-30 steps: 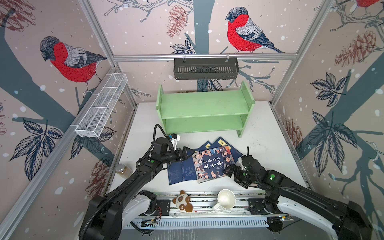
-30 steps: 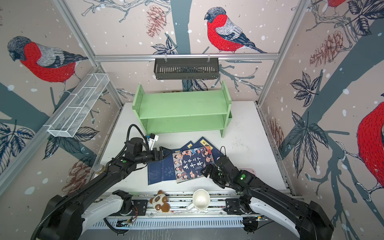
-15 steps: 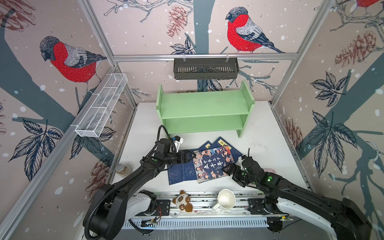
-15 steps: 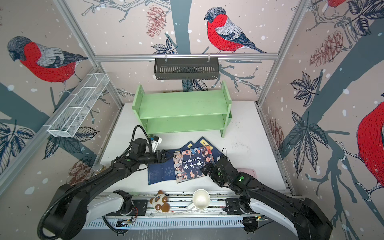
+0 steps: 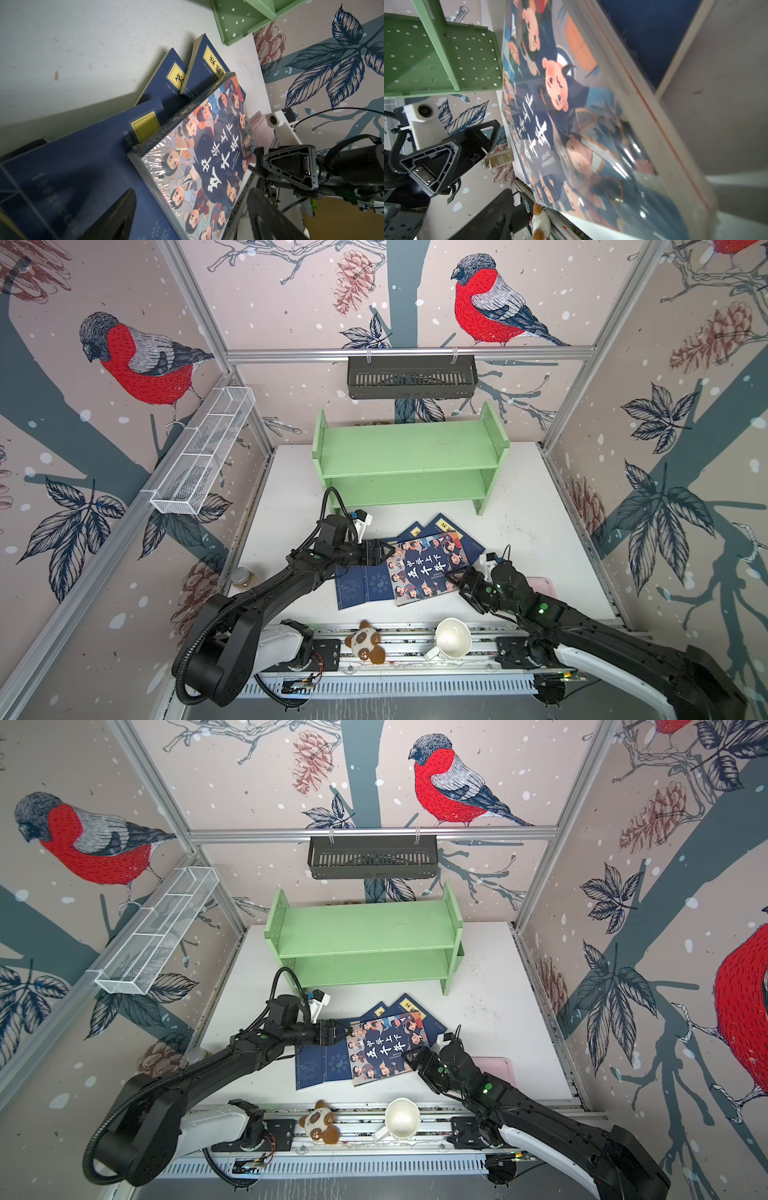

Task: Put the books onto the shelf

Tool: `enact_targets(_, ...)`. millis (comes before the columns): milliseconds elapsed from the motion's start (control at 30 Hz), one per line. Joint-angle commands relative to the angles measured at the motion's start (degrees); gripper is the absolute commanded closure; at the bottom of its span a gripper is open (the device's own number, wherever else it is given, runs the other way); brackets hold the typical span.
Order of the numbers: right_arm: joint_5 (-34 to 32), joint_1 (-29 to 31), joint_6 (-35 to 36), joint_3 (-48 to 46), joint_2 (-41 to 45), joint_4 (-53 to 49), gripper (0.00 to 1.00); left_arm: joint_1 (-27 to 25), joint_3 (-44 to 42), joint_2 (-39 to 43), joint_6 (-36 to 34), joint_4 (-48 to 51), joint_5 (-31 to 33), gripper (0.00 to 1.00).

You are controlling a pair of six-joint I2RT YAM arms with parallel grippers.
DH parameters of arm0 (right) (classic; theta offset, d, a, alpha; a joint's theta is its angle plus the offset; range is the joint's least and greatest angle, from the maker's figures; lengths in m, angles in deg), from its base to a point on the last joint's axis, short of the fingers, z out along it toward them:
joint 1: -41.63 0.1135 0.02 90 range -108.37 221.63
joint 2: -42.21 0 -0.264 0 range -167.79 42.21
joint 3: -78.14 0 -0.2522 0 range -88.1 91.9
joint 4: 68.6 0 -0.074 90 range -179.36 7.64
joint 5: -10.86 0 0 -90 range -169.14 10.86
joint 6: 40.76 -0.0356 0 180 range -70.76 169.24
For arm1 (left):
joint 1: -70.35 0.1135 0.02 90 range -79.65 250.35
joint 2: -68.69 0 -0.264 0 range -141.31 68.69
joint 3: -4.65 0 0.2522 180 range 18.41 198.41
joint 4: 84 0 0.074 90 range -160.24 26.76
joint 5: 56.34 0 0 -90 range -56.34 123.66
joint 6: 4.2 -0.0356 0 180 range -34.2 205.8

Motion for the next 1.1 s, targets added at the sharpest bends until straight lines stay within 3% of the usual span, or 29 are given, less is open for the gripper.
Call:
enact_targets(0, -3.2, 0.18, -2.21, 0.11, 3.08, -2.73, 0.07, -0.69, 0.41, -0.49, -3.86, -3.13, 3.05, 0.17)
enact_targets(400, -3.83, 0.87, -4.34, -1.32, 3.73, -0.65, 0.08, -2.53, 4.3, -3.31, -10.12, -0.32, 7.39, 0.17)
enact_targets(567, -2.44, 1.15, -3.69, -0.25, -0.58, 2.16, 0.09, -2.62, 4.89, -6.4, -10.39, -2.22, 5.16, 0.25)
enact_targets(1067, -4.77, 5.59, -4.07, 0.35, -6.09, 10.41, 0.17, -4.94, 3.98, -8.67, -10.37, -4.79, 3.27, 0.26)
